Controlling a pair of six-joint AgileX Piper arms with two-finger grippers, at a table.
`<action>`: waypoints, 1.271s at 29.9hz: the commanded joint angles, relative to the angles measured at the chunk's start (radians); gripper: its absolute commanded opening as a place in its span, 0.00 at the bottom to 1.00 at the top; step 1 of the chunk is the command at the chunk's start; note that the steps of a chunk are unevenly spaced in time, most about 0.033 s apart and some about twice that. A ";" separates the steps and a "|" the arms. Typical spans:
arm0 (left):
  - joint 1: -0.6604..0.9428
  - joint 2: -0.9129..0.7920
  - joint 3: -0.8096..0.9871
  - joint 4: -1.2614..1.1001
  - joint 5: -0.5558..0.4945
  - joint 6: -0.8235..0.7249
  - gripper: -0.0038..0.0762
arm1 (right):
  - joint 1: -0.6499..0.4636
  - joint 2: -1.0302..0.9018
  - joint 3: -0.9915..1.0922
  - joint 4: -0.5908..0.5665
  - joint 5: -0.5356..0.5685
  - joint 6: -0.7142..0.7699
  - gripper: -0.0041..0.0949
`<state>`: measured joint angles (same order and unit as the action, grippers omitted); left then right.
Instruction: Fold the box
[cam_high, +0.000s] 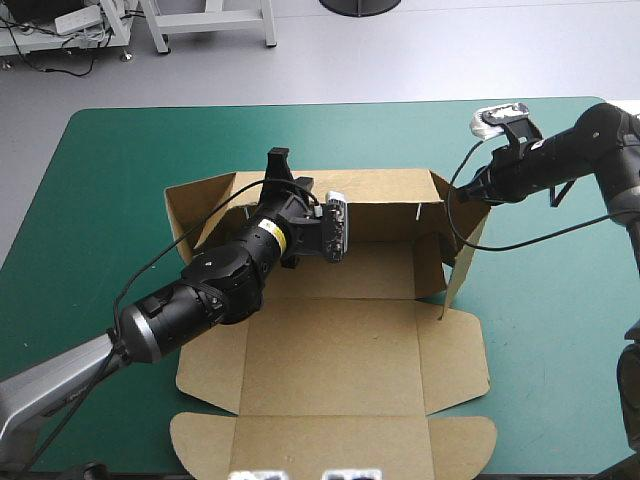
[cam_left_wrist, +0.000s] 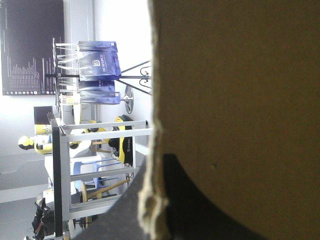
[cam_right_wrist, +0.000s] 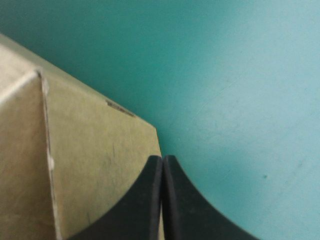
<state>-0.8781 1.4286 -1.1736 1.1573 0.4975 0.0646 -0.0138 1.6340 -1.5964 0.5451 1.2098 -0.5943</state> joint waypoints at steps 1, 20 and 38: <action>-0.002 -0.033 -0.029 0.050 0.004 -0.021 0.04 | 0.003 -0.043 -0.022 0.068 0.040 -0.055 0.02; -0.002 -0.033 -0.024 0.030 -0.009 -0.024 0.04 | -0.002 -0.343 0.641 0.522 -0.432 -0.848 0.02; -0.002 -0.033 0.050 0.129 -0.006 -0.108 0.04 | -0.002 -0.430 0.899 0.829 -0.480 -1.156 0.04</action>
<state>-0.8781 1.4286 -1.0935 1.2356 0.4907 -0.0203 -0.0129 1.2324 -0.6744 1.3548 0.6942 -1.7923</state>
